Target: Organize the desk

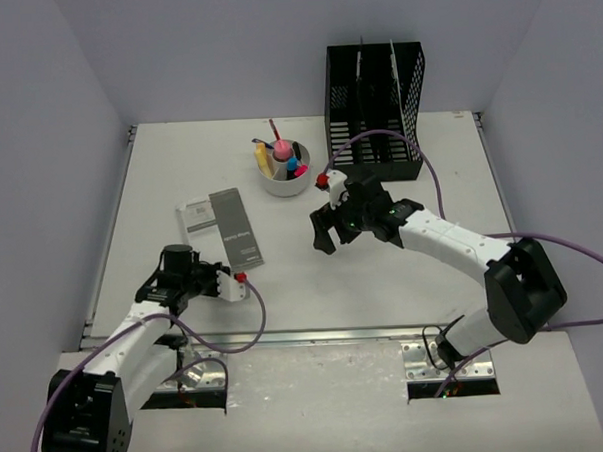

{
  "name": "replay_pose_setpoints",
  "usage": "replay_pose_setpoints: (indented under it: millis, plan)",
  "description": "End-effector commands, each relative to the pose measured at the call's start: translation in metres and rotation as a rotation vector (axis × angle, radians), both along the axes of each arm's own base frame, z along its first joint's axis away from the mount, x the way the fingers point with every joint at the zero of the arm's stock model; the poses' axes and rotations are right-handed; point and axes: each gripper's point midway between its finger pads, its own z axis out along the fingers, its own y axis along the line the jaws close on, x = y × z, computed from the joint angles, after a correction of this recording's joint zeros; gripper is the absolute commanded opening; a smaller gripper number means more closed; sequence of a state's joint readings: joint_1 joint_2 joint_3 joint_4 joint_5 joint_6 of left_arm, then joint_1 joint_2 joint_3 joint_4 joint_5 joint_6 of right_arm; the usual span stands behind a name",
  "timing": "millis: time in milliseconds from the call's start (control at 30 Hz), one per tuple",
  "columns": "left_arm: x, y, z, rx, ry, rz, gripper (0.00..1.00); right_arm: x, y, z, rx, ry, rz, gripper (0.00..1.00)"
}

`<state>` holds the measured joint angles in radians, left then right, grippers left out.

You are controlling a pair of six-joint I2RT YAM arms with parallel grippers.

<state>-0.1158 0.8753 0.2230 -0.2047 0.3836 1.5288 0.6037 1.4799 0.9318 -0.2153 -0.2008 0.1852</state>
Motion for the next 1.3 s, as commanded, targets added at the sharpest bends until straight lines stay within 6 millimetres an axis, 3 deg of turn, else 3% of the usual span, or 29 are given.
replay_pose_setpoints:
  millis: [0,133,167,333,433,533,700,833,967,1267]
  plan:
    - [-0.006,-0.028,0.035,-0.178,0.056,-0.029,0.00,0.011,0.012,0.041,0.068,-0.124,0.070,0.88]
    - [-0.015,-0.047,0.076,-0.358,0.153,0.025,0.00,0.013,0.015,0.055,0.073,-0.179,0.122,0.94]
    - [-0.012,-0.052,0.096,-0.394,0.143,0.019,0.00,0.010,0.019,0.058,0.092,-0.184,0.157,0.94]
    - [-0.029,-0.080,0.151,-0.617,0.209,-0.014,0.00,-0.001,0.028,0.083,0.140,-0.282,0.326,0.98]
    - [-0.035,-0.093,0.186,-0.714,0.236,-0.050,0.00,-0.018,0.035,0.098,0.189,-0.326,0.486,0.98]
    - [-0.039,-0.102,0.205,-0.771,0.297,-0.075,0.00,-0.044,0.038,0.107,0.226,-0.374,0.677,0.98]
    - [-0.040,-0.109,0.213,-0.794,0.388,-0.112,0.00,-0.067,0.036,0.109,0.241,-0.489,0.859,0.99]
    - [-0.044,-0.116,0.225,-0.819,0.408,-0.176,0.00,-0.071,0.043,0.119,0.286,-0.538,0.917,0.99]
    - [-0.045,-0.120,0.232,-0.828,0.423,-0.229,0.00,-0.067,0.055,0.126,0.347,-0.533,0.942,0.99]
    - [-0.046,-0.127,0.251,-0.868,0.455,-0.282,0.00,-0.050,0.097,0.119,0.385,-0.532,0.949,0.98]
